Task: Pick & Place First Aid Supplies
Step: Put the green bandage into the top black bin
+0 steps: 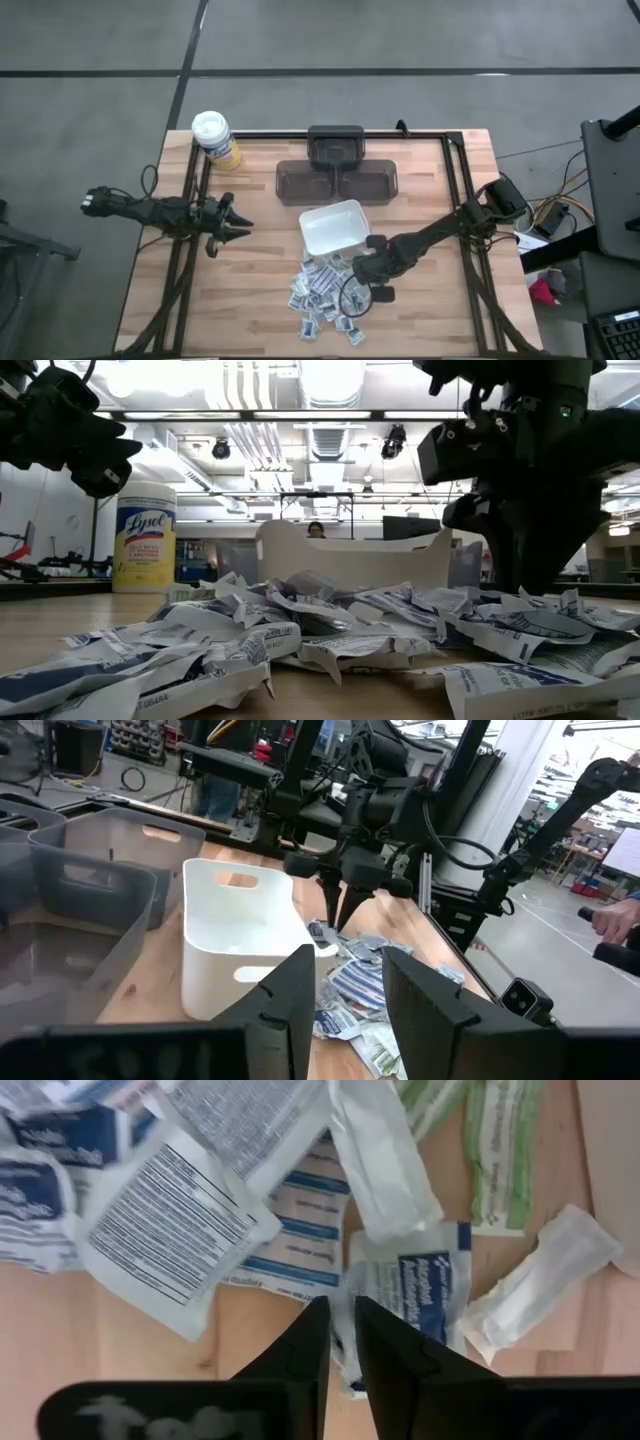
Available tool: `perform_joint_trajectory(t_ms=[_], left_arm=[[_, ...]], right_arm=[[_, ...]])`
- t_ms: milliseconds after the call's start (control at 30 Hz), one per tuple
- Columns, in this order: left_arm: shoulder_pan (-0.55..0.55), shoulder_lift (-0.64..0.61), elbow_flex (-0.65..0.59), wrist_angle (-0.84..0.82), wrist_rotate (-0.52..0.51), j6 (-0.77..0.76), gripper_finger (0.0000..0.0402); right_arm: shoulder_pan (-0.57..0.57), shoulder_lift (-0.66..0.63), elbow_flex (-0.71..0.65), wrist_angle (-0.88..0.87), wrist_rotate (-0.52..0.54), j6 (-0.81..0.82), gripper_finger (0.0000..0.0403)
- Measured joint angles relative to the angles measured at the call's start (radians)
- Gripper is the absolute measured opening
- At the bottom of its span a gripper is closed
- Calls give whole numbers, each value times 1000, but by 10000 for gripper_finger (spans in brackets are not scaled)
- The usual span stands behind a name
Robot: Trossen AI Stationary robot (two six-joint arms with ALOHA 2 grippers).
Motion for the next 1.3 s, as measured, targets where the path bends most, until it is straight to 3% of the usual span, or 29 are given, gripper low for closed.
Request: perform_joint_trajectory(t_ms=[633,1033,1300], left_arm=[[0,0,0,0,0,0,115],[0,0,0,0,0,25,115],[0,0,0,0,0,26,115]], right_arm=[[0,-4,11,-2,9,18,47],[2,-84,11,-1,12,48,47],[2,-86,15,95,14,44,47]])
